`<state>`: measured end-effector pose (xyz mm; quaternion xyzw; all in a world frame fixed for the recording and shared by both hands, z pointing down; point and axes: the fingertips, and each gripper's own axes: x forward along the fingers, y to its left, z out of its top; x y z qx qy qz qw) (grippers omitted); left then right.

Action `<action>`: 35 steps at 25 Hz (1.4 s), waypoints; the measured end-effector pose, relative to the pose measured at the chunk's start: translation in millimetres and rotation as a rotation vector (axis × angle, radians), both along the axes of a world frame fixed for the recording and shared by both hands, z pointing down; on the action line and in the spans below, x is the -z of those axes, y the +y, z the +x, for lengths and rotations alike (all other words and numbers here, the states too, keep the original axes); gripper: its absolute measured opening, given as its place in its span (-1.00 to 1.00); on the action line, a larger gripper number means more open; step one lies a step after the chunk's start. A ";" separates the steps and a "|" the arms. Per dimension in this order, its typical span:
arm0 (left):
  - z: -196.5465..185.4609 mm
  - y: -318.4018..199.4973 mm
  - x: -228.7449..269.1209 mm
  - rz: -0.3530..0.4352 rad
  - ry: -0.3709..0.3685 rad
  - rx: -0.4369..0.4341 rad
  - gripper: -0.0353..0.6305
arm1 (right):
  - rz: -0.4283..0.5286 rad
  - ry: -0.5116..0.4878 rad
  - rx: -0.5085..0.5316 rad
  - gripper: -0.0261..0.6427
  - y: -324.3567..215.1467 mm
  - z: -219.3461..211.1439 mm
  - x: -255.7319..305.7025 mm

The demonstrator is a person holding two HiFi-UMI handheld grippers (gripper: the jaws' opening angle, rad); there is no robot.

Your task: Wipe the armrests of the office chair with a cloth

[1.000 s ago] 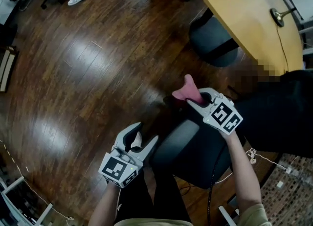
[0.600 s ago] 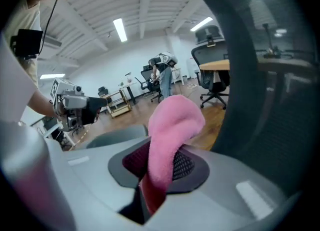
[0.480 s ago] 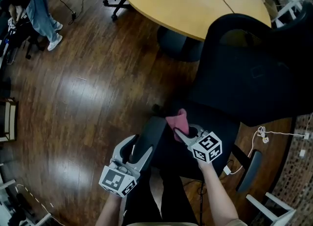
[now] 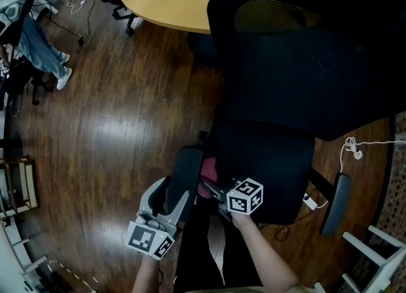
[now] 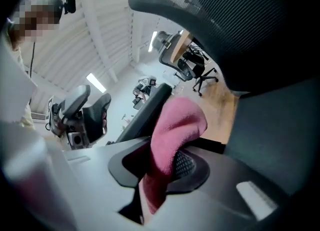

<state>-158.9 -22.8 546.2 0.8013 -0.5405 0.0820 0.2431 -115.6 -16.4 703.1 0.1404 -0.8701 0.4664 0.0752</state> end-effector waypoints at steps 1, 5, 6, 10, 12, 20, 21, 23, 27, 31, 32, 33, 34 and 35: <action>-0.4 -0.4 1.0 -0.001 -0.005 0.000 -0.24 | -0.001 -0.017 0.010 -0.76 1.4 -8.5 1.2; -5.0 1.0 4.0 -0.005 -0.022 0.007 -0.25 | -0.014 -0.076 0.021 -0.78 2.5 -17.6 -2.0; -7.4 1.6 3.9 -0.005 -0.027 0.010 -0.25 | -0.013 -0.079 0.016 -0.78 0.7 -17.4 -4.8; -17.9 4.0 -2.5 -0.021 -0.041 0.029 -0.26 | -0.011 0.101 0.004 -0.78 -12.7 -17.9 -47.4; -19.1 4.4 -4.9 -0.028 -0.046 0.032 -0.26 | -0.035 0.231 0.003 -0.78 -21.1 -16.0 -80.6; -26.8 7.8 -12.4 -0.037 -0.082 0.028 -0.27 | -0.112 0.309 0.004 -0.74 -47.4 -9.9 -133.7; -28.8 8.5 -12.9 -0.041 -0.081 0.032 -0.27 | -0.104 0.305 0.010 -0.74 -47.1 -10.8 -128.8; -28.2 7.9 -12.2 -0.042 -0.076 0.034 -0.27 | -0.082 0.282 0.016 -0.73 -43.0 -8.2 -111.2; -26.6 2.2 -2.4 -0.032 -0.075 0.023 -0.27 | -0.047 0.102 0.005 -0.73 -12.9 -14.2 -44.4; -29.4 -6.7 7.5 -0.012 -0.078 0.021 -0.28 | -0.041 0.018 -0.002 -0.73 9.8 -23.3 -13.6; -30.7 -7.7 9.3 -0.008 -0.081 0.022 -0.28 | -0.045 0.016 -0.001 -0.73 11.5 -24.5 -13.4; -32.3 -8.0 10.4 -0.005 -0.082 0.024 -0.28 | -0.048 0.008 0.005 -0.73 12.8 -25.3 -12.1; -34.0 -8.0 10.6 -0.004 -0.083 0.028 -0.28 | -0.043 -0.004 0.016 -0.73 14.1 -25.5 -8.6; -35.7 -7.7 9.6 -0.004 -0.083 0.033 -0.28 | -0.026 -0.015 0.030 -0.73 15.4 -25.5 -4.1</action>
